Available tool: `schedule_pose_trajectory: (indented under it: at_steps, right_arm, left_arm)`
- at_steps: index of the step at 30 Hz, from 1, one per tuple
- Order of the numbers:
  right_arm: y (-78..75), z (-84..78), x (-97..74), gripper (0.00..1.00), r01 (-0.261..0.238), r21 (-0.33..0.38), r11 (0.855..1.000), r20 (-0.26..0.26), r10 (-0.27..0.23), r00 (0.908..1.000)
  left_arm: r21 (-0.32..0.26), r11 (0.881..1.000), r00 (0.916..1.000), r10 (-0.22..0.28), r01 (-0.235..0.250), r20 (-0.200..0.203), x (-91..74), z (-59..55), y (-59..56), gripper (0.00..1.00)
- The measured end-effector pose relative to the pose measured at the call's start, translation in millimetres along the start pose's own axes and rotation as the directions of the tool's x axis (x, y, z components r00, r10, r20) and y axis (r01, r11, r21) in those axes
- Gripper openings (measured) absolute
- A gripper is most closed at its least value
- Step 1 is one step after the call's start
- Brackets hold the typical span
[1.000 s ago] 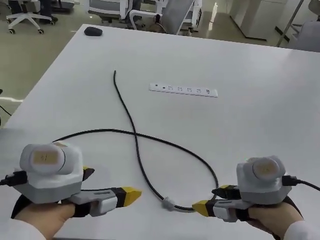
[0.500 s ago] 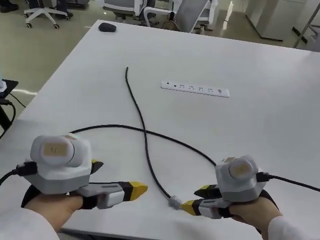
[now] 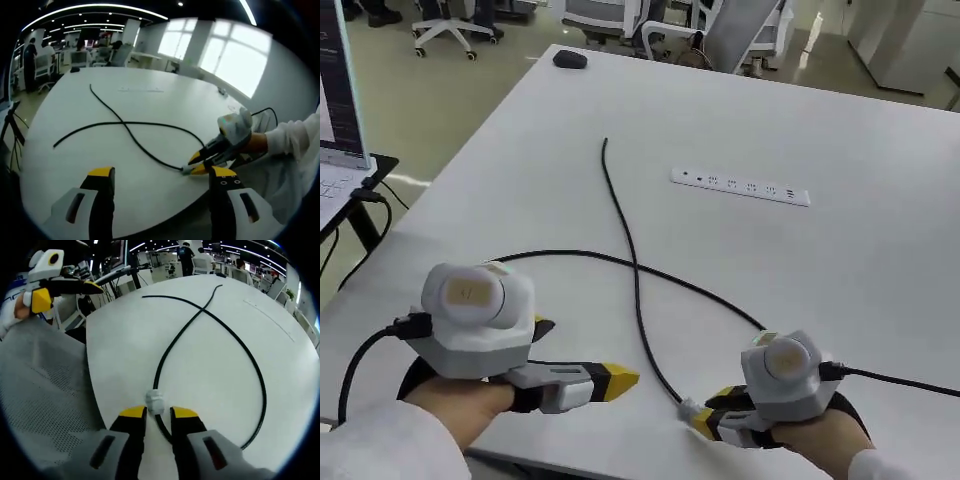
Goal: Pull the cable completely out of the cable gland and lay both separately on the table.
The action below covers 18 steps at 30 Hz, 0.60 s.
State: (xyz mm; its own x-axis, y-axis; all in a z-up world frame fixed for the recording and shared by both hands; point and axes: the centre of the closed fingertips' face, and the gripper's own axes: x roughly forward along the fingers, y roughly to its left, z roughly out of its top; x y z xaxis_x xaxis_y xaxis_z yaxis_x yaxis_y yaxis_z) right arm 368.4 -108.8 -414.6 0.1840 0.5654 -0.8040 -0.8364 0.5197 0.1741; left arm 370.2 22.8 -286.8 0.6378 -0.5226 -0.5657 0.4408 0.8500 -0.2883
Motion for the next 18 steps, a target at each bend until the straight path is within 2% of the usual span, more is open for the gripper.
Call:
schedule_pose_trajectory:
  at_steps: [4,7,10,12,14,18]
  right_arm:
    - [-1.4,0.9,6.1,0.14,0.013,0.005,1.0,-0.004,-0.013,0.9999]
    - [0.9,1.9,6.6,0.13,0.007,-0.018,1.0,-0.005,-0.007,1.0]
    - [-1.3,2.5,6.5,0.13,0.01,0.006,1.0,-0.013,-0.01,0.9999]
    - [-1.6,1.8,6.4,0.13,0.019,-0.01,1.0,-0.019,-0.019,0.9996]
    - [-1.2,1.1,4.7,0.12,0.021,-0.012,1.0,-0.032,-0.022,0.9993]
    - [1.2,9.2,-6.2,0.12,0.023,-0.035,0.999,-0.014,-0.023,0.9996]
  left_arm:
    - [0.003,1.0,1.0,0.002,-0.002,-0.002,-0.1,-0.8,0.6,0.77]
    - [-0.005,1.0,1.0,0.001,-0.001,-0.002,-0.2,-0.9,0.9,0.77]
    - [-0.002,1.0,1.0,-0.003,0.003,-0.003,0.1,-1.0,-0.1,0.77]
    - [0.003,1.0,0.9999,-0.01,0.01,-0.005,0.6,-1.1,-2.1,0.76]
    - [0.01,1.0,0.9998,-0.018,0.018,-0.009,1.2,-1.6,-4.4,0.76]
    - [0.027,0.999,0.9991,-0.041,0.041,-0.007,2.2,-0.7,-10.0,0.76]
